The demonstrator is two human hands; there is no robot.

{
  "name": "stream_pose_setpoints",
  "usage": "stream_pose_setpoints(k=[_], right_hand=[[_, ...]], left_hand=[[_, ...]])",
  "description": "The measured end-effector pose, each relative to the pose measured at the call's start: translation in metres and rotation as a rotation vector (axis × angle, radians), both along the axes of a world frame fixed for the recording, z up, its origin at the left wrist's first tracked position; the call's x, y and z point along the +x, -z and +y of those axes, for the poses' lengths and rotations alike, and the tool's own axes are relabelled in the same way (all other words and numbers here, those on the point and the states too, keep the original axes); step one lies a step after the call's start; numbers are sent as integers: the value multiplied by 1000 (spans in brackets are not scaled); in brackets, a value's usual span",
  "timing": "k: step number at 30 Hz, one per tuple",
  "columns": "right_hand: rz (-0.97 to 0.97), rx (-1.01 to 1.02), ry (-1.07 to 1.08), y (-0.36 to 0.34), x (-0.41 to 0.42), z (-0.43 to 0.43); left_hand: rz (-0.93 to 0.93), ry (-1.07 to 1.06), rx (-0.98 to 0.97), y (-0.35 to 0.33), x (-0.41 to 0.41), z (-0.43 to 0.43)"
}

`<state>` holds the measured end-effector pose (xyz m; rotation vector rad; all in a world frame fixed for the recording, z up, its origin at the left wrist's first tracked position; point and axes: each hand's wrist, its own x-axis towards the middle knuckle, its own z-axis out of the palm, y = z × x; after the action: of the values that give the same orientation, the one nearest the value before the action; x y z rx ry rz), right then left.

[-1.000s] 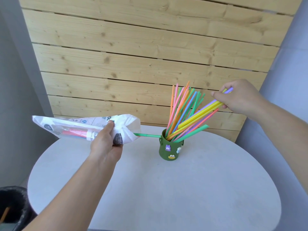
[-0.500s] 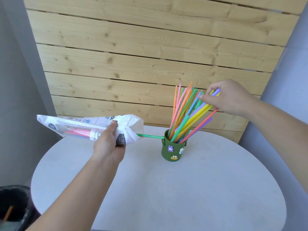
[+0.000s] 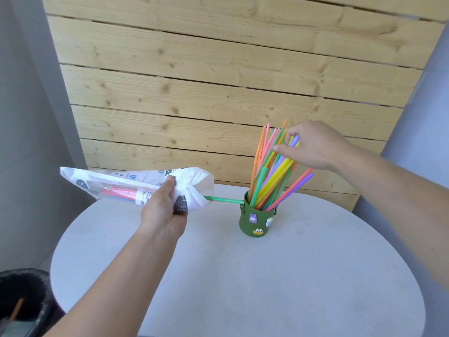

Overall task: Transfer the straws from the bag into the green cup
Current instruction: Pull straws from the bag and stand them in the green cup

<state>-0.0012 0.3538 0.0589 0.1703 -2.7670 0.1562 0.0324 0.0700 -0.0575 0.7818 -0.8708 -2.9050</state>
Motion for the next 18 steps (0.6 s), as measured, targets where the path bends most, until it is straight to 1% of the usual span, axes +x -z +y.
stream_pose_setpoints(k=[5, 13, 15, 18], right_hand=[[81, 57, 20, 15, 0, -5], [-14, 124, -24, 13, -2, -5], [7, 132, -33, 12, -1, -4], [91, 132, -60, 14, 2, -7]], left_hand=[[-17, 2, -3, -1, 1, 1], [-19, 3, -18, -2, 3, 2], [-18, 0, -21, -2, 3, 2], [-9, -6, -23, -2, 3, 2]])
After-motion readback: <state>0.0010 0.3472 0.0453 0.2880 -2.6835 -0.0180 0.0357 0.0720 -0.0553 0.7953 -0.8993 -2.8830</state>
